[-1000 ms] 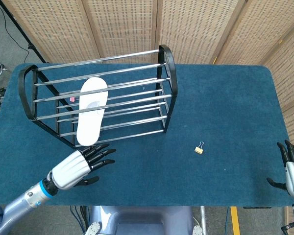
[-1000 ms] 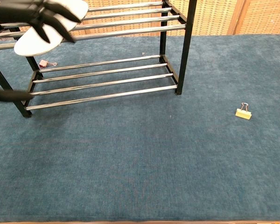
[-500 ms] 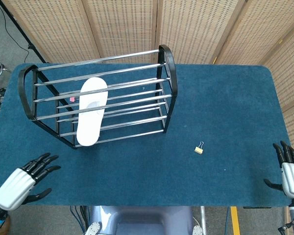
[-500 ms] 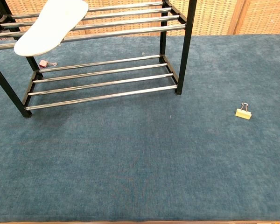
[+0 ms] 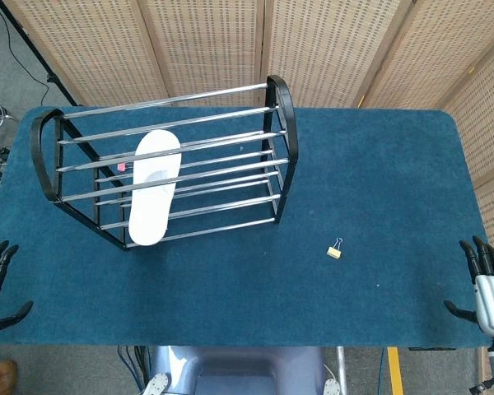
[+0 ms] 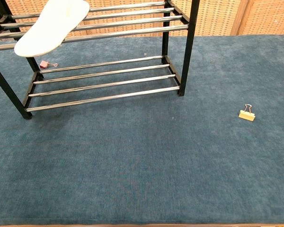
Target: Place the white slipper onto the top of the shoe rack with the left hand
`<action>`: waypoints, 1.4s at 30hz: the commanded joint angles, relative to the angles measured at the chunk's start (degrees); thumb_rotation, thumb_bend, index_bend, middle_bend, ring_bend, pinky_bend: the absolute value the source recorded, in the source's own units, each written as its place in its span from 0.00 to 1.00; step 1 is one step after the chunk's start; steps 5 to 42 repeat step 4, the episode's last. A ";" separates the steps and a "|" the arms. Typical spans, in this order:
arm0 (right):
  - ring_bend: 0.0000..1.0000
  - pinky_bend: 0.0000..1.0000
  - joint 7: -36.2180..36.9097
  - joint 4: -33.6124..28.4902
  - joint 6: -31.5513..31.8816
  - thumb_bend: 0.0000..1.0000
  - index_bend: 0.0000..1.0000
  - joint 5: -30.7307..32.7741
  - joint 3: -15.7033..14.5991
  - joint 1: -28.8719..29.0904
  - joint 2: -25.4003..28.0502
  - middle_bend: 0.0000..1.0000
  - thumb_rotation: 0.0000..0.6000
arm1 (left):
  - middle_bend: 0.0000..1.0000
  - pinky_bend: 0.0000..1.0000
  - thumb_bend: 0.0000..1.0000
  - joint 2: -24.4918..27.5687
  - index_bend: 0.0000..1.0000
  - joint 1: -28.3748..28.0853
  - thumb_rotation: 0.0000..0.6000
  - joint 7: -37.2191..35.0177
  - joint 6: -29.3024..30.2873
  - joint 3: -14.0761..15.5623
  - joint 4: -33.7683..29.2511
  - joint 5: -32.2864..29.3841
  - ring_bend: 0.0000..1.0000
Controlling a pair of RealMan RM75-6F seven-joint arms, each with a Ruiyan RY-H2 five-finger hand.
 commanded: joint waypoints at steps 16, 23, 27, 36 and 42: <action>0.00 0.00 -0.10 1.02 1.81 0.00 0.00 -0.72 0.32 -0.59 -0.59 0.00 1.00 | 0.00 0.00 0.21 -1.70 0.00 0.75 1.00 1.02 -2.53 -3.65 0.04 -2.04 0.00; 0.00 0.00 -0.10 1.02 1.81 0.00 0.00 -0.72 0.32 -0.59 -0.59 0.00 1.00 | 0.00 0.00 0.21 -1.70 0.00 0.75 1.00 1.02 -2.53 -3.65 0.04 -2.04 0.00; 0.00 0.00 -0.10 1.02 1.81 0.00 0.00 -0.72 0.32 -0.59 -0.59 0.00 1.00 | 0.00 0.00 0.21 -1.70 0.00 0.75 1.00 1.02 -2.53 -3.65 0.04 -2.04 0.00; 0.00 0.00 -0.10 1.02 1.81 0.00 0.00 -0.72 0.32 -0.59 -0.59 0.00 1.00 | 0.00 0.00 0.21 -1.70 0.00 0.75 1.00 1.02 -2.53 -3.65 0.04 -2.04 0.00; 0.00 0.00 -0.10 1.02 1.81 0.00 0.00 -0.72 0.32 -0.59 -0.59 0.00 1.00 | 0.00 0.00 0.21 -1.70 0.00 0.75 1.00 1.02 -2.53 -3.65 0.04 -2.04 0.00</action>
